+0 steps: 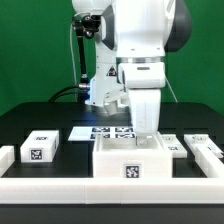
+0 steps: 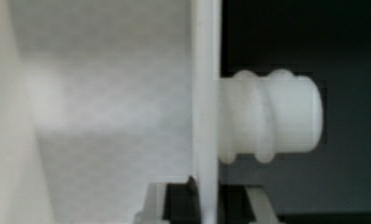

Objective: Assemble cabinet

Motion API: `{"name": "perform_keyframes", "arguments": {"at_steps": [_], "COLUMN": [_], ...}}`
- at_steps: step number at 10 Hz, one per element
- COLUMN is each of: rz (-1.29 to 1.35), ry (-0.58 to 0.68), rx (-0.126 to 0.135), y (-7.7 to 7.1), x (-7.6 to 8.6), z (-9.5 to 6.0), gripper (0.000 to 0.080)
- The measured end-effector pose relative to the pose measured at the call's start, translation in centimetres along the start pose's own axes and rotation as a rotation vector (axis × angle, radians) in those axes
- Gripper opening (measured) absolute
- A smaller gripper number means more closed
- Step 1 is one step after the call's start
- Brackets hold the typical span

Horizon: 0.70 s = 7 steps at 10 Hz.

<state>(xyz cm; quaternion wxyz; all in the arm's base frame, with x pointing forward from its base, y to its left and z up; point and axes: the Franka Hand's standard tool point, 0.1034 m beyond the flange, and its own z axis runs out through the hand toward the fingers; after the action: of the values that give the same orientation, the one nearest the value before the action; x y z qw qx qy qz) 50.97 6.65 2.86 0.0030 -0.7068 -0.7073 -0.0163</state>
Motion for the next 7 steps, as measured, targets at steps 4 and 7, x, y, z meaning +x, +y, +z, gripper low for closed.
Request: {"name": "perform_keyframes", "arguments": {"at_steps": [4,7], "rz": [0.005,0.008], "ry": [0.001,0.007], "rx": [-0.001,-0.024], "y": [0.1,0.9], "x": [0.2,2.0], "z": [0.0,0.0], "gripper": [0.0028,0.0028]}}
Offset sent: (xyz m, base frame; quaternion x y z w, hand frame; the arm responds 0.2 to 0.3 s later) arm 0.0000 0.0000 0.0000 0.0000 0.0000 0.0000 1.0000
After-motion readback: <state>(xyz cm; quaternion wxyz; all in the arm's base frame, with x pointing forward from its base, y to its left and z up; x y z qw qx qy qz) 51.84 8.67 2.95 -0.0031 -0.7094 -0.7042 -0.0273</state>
